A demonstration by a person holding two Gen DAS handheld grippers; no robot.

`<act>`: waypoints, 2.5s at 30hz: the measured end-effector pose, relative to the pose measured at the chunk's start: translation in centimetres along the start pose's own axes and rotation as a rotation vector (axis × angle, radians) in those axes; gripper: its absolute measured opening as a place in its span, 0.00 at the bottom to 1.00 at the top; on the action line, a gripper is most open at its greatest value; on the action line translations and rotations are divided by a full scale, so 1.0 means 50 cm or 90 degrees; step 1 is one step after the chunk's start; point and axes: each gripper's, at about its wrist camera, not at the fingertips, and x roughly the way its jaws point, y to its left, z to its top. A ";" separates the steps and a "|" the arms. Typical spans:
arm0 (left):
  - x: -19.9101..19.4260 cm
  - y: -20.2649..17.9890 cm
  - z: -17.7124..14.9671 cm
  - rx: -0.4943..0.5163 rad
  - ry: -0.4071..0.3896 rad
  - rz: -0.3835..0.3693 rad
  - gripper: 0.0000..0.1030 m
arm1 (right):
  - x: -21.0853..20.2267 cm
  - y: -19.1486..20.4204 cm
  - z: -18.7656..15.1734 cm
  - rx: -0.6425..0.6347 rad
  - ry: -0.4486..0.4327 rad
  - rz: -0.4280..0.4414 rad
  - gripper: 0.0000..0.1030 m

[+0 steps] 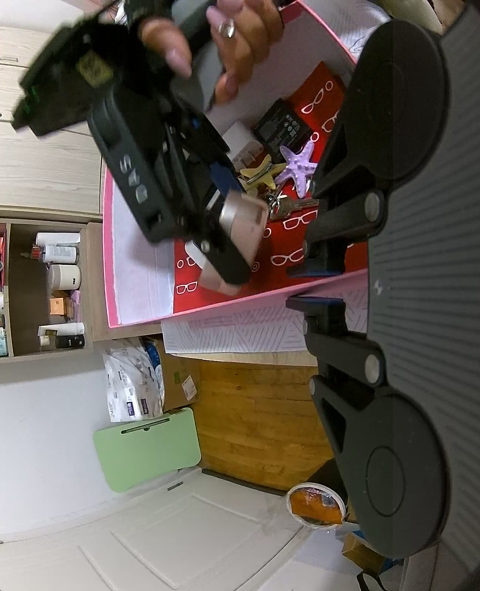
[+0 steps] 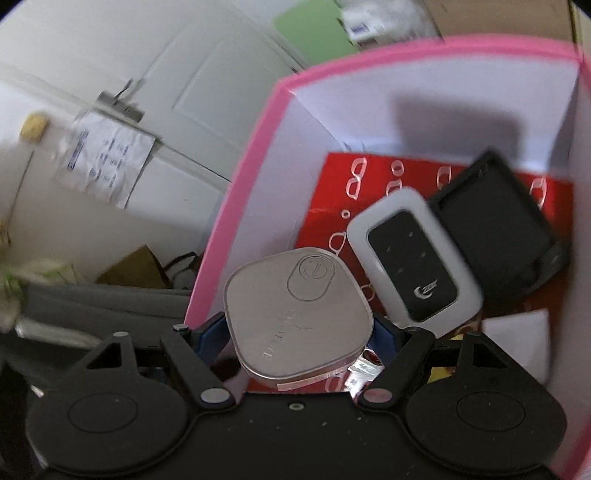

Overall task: Organize rigid objects
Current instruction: 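Carry the beige case into the box and open the right gripper, then grasp the white Wi-Fi router with the right gripper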

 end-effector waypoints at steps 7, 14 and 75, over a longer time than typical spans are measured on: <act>0.000 -0.002 0.001 0.004 0.002 0.002 0.09 | 0.004 0.000 0.002 0.021 0.000 -0.025 0.83; 0.001 -0.001 0.001 0.004 0.001 0.002 0.09 | -0.160 0.047 -0.071 -0.039 -0.079 0.036 0.84; -0.003 -0.010 0.000 0.027 0.004 0.015 0.09 | -0.246 -0.205 -0.260 -0.165 -0.240 -0.415 0.76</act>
